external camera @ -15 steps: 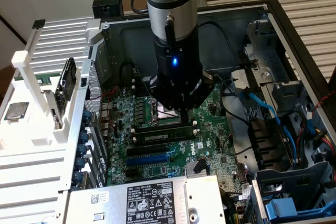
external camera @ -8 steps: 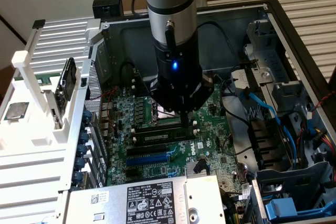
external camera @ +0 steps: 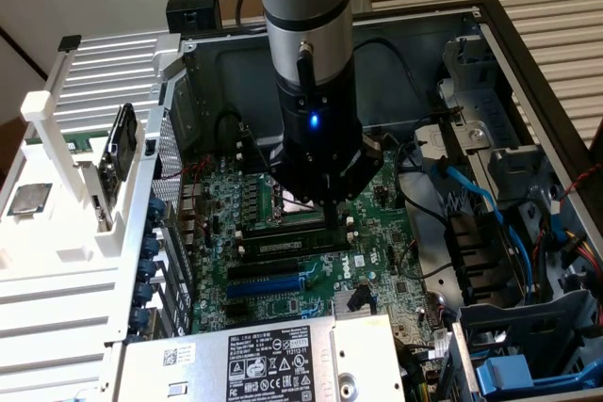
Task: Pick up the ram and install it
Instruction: 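Press down the ram until it locks into place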
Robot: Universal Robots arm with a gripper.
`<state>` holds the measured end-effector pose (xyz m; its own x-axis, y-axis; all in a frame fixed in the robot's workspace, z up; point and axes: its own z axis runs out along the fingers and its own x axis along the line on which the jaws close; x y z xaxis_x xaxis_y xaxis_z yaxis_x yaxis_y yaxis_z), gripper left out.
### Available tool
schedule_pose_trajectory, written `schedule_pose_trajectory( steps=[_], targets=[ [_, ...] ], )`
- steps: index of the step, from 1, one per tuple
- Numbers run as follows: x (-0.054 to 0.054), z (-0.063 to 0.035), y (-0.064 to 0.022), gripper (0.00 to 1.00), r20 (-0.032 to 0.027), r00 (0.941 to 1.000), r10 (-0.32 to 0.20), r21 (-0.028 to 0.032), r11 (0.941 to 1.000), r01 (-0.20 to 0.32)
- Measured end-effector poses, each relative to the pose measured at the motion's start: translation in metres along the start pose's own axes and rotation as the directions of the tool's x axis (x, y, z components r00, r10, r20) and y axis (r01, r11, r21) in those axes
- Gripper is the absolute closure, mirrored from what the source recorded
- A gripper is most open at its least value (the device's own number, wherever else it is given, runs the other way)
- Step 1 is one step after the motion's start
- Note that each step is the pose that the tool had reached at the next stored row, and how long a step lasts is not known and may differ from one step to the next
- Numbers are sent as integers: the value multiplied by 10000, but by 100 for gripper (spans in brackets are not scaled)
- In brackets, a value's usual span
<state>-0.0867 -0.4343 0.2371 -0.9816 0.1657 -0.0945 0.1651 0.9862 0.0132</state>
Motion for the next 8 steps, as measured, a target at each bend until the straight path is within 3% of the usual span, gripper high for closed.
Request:
schedule_pose_trajectory(
  steps=[8],
  targets=[
    [6, 55, 1, 89, -4, 9998, -205, -36, 9998, 205]
  ],
)
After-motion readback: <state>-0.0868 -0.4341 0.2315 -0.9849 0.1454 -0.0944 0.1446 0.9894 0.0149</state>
